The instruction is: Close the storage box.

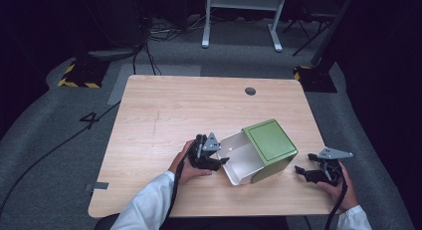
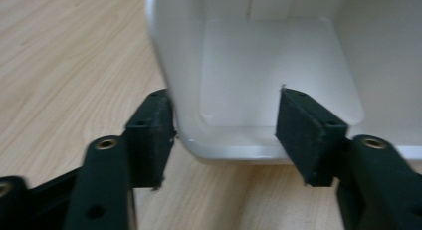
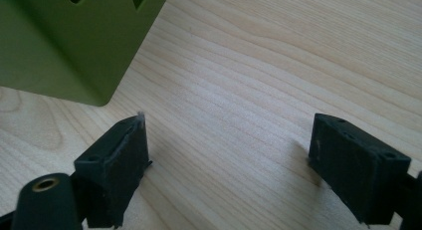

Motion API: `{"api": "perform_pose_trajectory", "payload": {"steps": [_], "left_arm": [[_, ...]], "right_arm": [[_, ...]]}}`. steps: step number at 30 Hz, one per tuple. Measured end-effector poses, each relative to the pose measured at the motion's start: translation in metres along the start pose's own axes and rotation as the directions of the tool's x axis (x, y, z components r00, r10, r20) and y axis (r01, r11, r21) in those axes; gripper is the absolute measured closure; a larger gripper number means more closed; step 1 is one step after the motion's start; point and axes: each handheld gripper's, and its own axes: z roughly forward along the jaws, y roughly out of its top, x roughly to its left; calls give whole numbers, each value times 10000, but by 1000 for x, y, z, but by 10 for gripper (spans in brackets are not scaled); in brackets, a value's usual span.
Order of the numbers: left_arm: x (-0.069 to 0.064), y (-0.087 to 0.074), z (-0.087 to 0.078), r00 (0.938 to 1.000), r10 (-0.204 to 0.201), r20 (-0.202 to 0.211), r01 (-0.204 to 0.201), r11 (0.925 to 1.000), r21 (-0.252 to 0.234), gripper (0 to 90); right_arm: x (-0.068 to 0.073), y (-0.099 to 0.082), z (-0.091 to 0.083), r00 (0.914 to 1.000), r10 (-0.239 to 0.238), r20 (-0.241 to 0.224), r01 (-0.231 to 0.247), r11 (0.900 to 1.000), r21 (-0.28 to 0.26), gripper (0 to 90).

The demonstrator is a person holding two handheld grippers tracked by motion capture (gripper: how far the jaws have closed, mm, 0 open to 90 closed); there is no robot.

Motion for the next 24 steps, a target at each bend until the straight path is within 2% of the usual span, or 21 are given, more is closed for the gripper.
{"api": "perform_pose_trajectory", "payload": {"steps": [1, 2, 3, 4, 5, 6, 8, 13, 17, 19, 24], "left_arm": [[1, 0, 1, 9998, -52, -205, 52, 10000, -39, 510], [2, 1, 2, 9997, -116, -229, 114, 9999, -56, 545], [3, 2, 3, 9996, -90, -270, 87, 9999, -111, 638], [3, 3, 3, 9993, -77, -366, 70, 9998, -190, 638], [3, 4, 4, 9990, -35, -446, 25, 9998, -220, 738], [3, 4, 5, 9980, -23, -637, 9, 9998, -222, 738], [6, 7, 5, 9976, -142, -681, 117, 9993, -366, 842], [5, 15, 10, 9963, -231, -825, 192, 9987, -472, 846], [3, 25, 18, 9959, -197, -885, 167, 9993, -341, 847], [0, 30, 24, 9936, -199, -1109, 168, 9995, -286, 843], [-2, 37, 31, 9907, -66, -1357, 57, 10000, -69, 834]], "right_arm": [[0, 0, 0, 10000, 3, -2, -3, 10000, 1, 158], [0, 0, 0, 10000, 3, 1, -3, 10000, 1, 158], [0, 0, 0, 10000, 5, 0, -5, 10000, 2, 158], [0, 0, 0, 10000, 5, 0, -5, 10000, 2, 158], [0, 0, 0, 10000, 14, -10, -14, 10000, 1, 158], [0, 0, 0, 10000, 14, -10, -14, 10000, 1, 158], [0, 0, 0, 10000, 12, -6, -12, 10000, 3, 158], [0, 0, 0, 10000, 10, -10, -10, 10000, 4, 158], [0, 0, 0, 10000, 9, -13, -9, 10000, -1, 158], [0, 0, 0, 10000, 7, -12, -7, 10000, 3, 158], [0, 0, 0, 10000, 15, -13, -15, 10000, 4, 158]]}}
